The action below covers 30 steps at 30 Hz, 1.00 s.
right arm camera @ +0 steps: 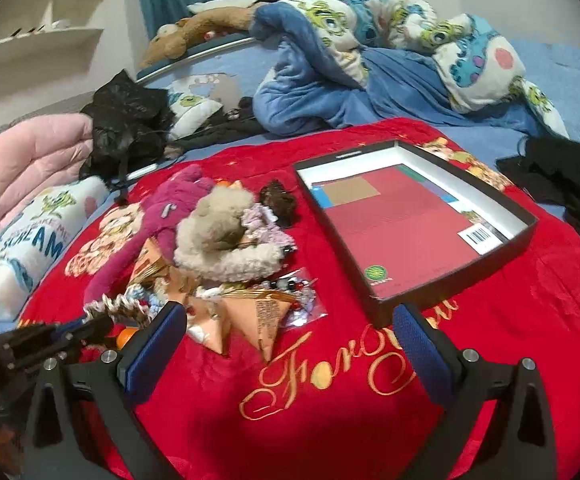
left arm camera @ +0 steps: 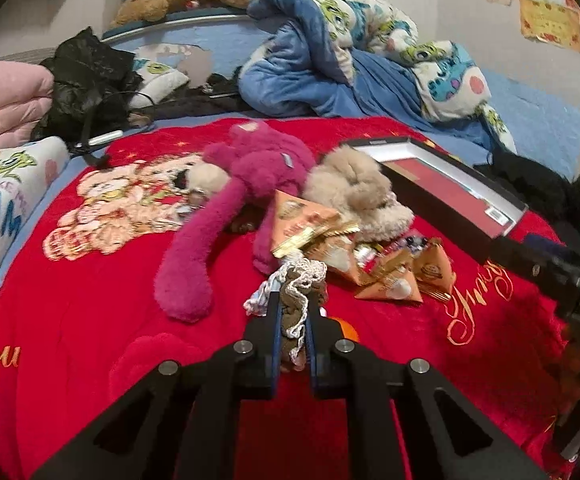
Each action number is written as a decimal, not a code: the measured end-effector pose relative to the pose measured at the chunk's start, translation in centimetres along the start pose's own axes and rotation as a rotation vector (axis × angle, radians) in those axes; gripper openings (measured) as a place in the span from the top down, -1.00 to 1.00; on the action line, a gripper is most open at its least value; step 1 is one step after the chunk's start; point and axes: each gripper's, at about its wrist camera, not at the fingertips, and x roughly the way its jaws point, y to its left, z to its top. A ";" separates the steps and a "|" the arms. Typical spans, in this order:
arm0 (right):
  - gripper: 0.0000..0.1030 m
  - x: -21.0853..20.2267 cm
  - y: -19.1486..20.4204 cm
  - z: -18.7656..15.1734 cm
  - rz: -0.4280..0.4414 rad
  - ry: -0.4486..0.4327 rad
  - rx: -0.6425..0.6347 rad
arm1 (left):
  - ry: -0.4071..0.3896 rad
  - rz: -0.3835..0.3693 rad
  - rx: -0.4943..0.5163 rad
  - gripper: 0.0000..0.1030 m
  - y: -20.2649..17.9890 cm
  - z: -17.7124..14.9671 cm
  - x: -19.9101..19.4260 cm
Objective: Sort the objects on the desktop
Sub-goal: 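Reach the left gripper toward the brown knitted scrunchie in the pile, then close the left gripper on the brown scrunchie while the right gripper approaches the snack packets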
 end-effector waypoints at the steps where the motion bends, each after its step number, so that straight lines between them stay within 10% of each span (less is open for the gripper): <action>1: -1.00 0.1 0.6 -0.1 0.004 0.003 -0.025 | -0.009 0.011 -0.008 0.80 0.3 0.0 -0.3; 30: -0.81 3.4 5.9 -1.0 0.135 0.079 -0.081 | -0.053 0.071 -0.101 0.80 3.0 -0.8 -3.4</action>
